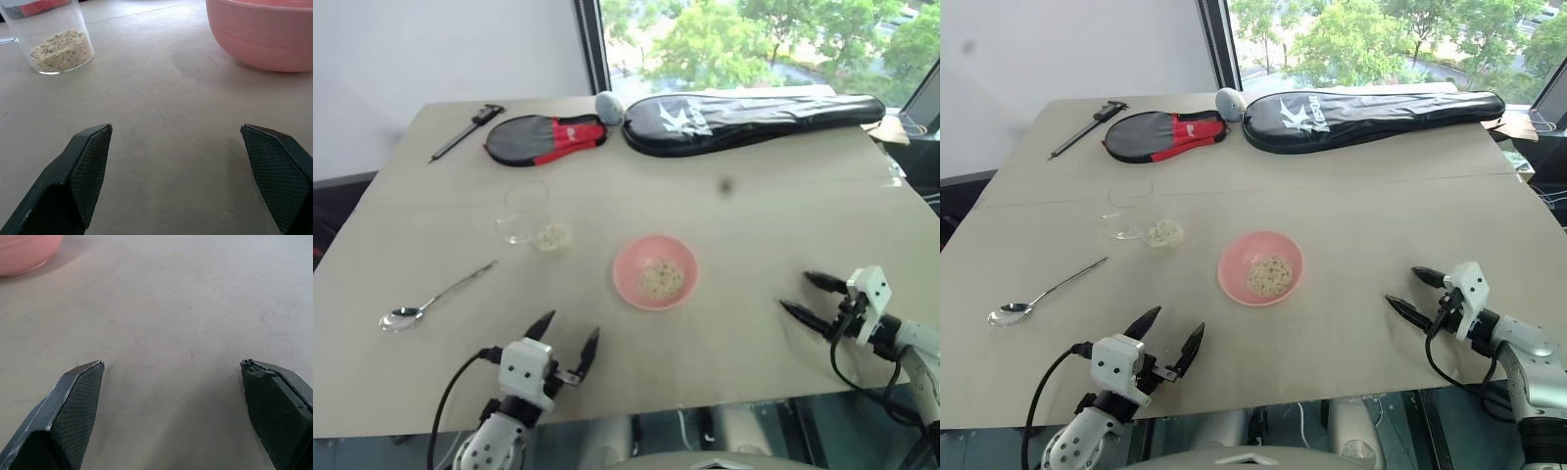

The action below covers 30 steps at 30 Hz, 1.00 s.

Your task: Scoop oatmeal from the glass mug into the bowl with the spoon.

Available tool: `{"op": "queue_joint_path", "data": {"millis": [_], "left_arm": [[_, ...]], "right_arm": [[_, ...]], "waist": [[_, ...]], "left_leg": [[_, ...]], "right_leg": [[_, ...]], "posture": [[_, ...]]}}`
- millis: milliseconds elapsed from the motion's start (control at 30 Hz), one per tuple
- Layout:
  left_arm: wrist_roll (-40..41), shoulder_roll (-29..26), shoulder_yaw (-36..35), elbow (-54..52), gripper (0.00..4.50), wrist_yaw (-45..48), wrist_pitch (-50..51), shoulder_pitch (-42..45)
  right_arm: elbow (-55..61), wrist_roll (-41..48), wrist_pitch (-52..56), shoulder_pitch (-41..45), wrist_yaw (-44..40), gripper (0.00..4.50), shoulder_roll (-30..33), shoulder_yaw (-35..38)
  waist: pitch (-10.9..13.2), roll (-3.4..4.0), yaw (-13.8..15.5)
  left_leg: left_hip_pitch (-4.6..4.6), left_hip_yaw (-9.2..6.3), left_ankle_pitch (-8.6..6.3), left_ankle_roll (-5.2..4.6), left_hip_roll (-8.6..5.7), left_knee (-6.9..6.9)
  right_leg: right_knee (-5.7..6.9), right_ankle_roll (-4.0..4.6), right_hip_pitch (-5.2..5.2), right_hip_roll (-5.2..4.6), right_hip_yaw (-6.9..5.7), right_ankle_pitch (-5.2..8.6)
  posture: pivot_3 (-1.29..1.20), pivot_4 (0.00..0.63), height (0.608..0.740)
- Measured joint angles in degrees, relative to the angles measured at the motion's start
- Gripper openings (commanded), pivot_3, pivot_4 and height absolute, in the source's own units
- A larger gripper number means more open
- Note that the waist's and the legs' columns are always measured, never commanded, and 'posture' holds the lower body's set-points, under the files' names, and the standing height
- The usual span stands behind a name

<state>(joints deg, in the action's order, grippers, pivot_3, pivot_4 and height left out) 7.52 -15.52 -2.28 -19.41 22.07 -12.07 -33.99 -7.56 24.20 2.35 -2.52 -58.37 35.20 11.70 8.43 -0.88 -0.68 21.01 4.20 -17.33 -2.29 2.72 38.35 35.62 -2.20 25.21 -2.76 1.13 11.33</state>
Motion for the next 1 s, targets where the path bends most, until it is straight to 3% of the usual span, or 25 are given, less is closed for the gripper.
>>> {"op": "queue_joint_path", "data": {"millis": [767, 1000], "left_arm": [[0.61, -1.4, -0.27, 3.12, 4.43, 0.69, -0.84, 4.06], [1.65, -0.29, -4.03, 1.81, 4.43, -3.07, 3.69, 6.04]], "right_arm": [[1.8, 0.5, 0.1, -1.66, 2.1, 4.5, -1.19, 0.24], [3.22, 1.21, 0.89, -1.6, 0.63, 4.5, -1.02, 0.03]], "waist": [[-0.17, 0.29, 0.22], [-0.09, 0.23, 0.07]], "left_leg": [[-0.15, -0.03, 0.01, -0.01, -0.01, 0.06], [-0.11, -0.05, 0.01, -0.01, 0.01, 0.05]], "right_leg": [[0.21, 0.0, -0.09, 0.02, -0.01, 0.0], [0.22, 0.0, -0.07, 0.07, -0.03, 0.0]], "posture": [[0.0, 0.15, 0.74], [0.0, 0.15, 0.74]]}}
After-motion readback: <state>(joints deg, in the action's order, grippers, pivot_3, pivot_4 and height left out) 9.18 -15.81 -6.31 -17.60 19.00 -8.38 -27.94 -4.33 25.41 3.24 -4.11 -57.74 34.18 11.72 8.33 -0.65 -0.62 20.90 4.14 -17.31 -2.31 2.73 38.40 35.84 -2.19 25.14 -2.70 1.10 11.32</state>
